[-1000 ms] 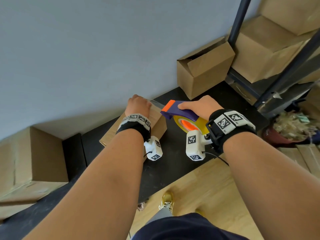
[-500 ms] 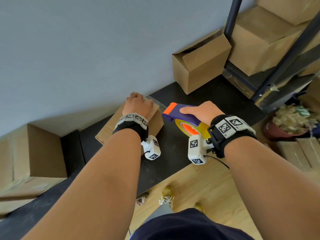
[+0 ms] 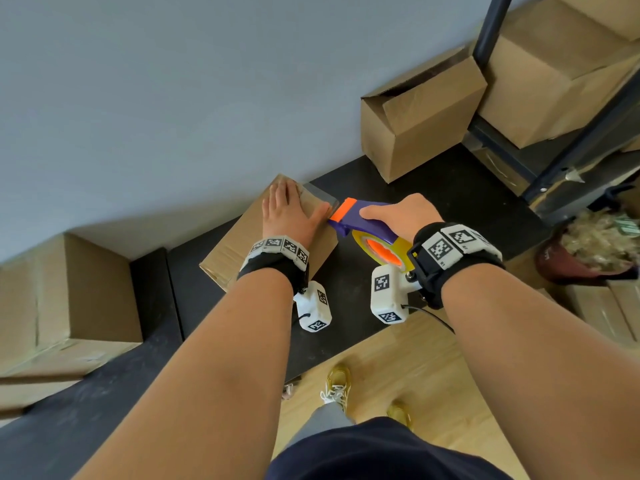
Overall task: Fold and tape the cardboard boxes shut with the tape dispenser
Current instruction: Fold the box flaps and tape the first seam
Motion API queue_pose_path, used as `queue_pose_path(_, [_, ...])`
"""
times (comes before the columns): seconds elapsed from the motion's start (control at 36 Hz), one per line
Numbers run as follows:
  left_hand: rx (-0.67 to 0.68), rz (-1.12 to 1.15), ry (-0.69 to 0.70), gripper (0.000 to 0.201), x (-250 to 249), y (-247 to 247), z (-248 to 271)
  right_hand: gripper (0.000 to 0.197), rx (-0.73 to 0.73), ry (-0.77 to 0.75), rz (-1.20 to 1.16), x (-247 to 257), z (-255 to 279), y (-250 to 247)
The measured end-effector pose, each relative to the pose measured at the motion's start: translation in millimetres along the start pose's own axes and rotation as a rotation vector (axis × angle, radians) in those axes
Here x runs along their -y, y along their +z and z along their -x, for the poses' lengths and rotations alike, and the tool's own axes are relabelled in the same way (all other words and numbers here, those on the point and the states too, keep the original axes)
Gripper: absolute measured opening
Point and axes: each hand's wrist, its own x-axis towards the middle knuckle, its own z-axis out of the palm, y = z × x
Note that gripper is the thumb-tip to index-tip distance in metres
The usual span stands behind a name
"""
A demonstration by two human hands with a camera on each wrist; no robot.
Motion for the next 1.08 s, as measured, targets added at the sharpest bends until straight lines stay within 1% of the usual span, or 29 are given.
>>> queue_pose_path(0.08, [-0.009, -0.012, 0.017, 0.088, 0.6, 2.8, -2.2, 0.063, 0.0, 0.014, -0.033, 3.4, -3.1, -1.4])
queue_pose_path(0.14, [-0.01, -0.013, 0.021, 0.088, 0.5, 4.1, -3.6, 0.058, 0.01, 0.026, -0.065, 3.7, -6.0, -1.4])
queue_pose_path(0.19, [-0.011, -0.003, 0.022, 0.088, 1.0, 5.2, -5.6, 0.055, 0.036, 0.044, -0.112, 5.3, -7.5, -1.5])
queue_pose_path(0.28, [0.002, 0.004, 0.017, 0.087, 1.0, 5.7, -6.1, 0.054, 0.085, 0.096, -0.192, 7.1, -7.5, -3.8])
queue_pose_path(0.36, [0.013, 0.009, 0.011, 0.087, -0.4, 4.7, -4.5, 0.038, 0.175, 0.106, -0.273, 3.9, -7.2, -6.5])
queue_pose_path(0.39, [0.013, 0.014, 0.008, 0.087, -0.4, 4.5, -4.0, 0.036, 0.205, 0.107, -0.293, 2.1, -7.2, -7.4])
queue_pose_path(0.5, [0.006, 0.01, 0.005, 0.086, -0.7, 4.4, -2.0, 0.032, 0.199, 0.062, -0.289, -0.9, -5.3, -9.8])
queue_pose_path(0.56, [-0.007, 0.024, 0.006, 0.084, -1.2, 3.8, -0.7, 0.039, 0.198, 0.062, -0.271, -1.3, -5.6, -12.0])
queue_pose_path(0.64, [-0.03, 0.026, 0.012, 0.083, -1.3, 4.4, 2.2, 0.046, 0.161, 0.148, -0.257, -8.1, -9.8, -15.3])
queue_pose_path(0.69, [-0.031, -0.003, 0.01, 0.088, -1.7, 6.3, 4.0, 0.054, 0.126, 0.208, -0.277, -16.5, -13.0, -16.0])
queue_pose_path(0.75, [-0.03, -0.037, 0.003, 0.098, -3.2, 7.6, 5.9, 0.066, 0.072, 0.231, -0.299, -24.3, -13.8, -14.8])
queue_pose_path(0.83, [-0.022, -0.068, 0.0, 0.106, -4.7, 7.0, 6.3, 0.069, -0.012, 0.182, -0.322, -28.7, -14.2, -10.2])
queue_pose_path(0.89, [-0.023, -0.076, -0.008, 0.104, -5.9, 6.8, 6.4, 0.063, -0.01, 0.146, -0.279, -26.5, -13.9, -6.0])
queue_pose_path(0.94, [-0.033, -0.069, -0.02, 0.101, -7.5, 7.3, 6.7, 0.051, 0.008, 0.112, -0.193, -24.4, -12.6, 0.1])
queue_pose_path(1.0, [-0.042, -0.053, -0.027, 0.099, -8.8, 8.4, 6.7, 0.042, -0.01, 0.079, -0.11, -25.0, -12.9, 6.5])
queue_pose_path(1.08, [-0.064, -0.03, -0.026, 0.098, -8.1, 10.4, 6.3, 0.033, -0.028, 0.023, 0.071, -26.8, -13.9, 15.8])
